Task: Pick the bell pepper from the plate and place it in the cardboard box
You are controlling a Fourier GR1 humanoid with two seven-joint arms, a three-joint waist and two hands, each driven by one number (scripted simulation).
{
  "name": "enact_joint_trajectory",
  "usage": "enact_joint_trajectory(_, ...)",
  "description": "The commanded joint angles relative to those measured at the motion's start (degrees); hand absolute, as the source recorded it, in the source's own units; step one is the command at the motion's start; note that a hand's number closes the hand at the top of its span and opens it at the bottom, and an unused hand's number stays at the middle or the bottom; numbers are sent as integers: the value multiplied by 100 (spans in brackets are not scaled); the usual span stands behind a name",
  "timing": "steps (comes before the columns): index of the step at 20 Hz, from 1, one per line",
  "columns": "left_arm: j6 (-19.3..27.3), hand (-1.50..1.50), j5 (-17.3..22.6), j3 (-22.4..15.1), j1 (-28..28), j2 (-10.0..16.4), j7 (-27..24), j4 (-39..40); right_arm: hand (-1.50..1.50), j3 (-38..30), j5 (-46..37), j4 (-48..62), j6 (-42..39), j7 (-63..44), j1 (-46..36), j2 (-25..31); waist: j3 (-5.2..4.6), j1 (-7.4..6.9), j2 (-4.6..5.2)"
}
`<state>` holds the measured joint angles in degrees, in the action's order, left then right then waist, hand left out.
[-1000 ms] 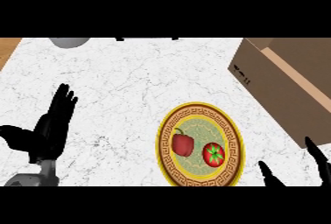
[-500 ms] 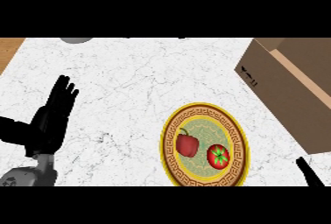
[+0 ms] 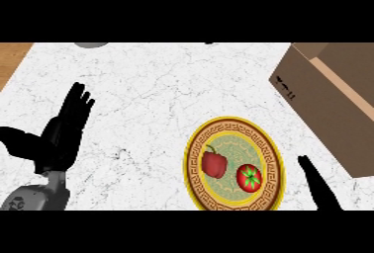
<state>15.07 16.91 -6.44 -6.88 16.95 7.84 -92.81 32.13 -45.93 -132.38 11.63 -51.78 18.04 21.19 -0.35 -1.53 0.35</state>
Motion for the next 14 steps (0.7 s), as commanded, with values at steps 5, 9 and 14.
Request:
enact_joint_trajectory(5, -23, 0, -96, 50, 270, 26, 146, -289, -150, 526, -1071, 330, -1584, -2148, -1880, -1339, 25, 79, -39)
enact_joint_trajectory(9, -40, 0, -58, 223, -242, -47, 233, 58, -150, 608, -1282, 995, -1470, -2085, -2110, -2080, 31, 133, -31)
enact_joint_trajectory(14, -178, 0, -133, 189, 187, -8, 190, -258, -150, 878, -1296, 1811, -842, -2251, -2494, -2105, 32, 92, -35)
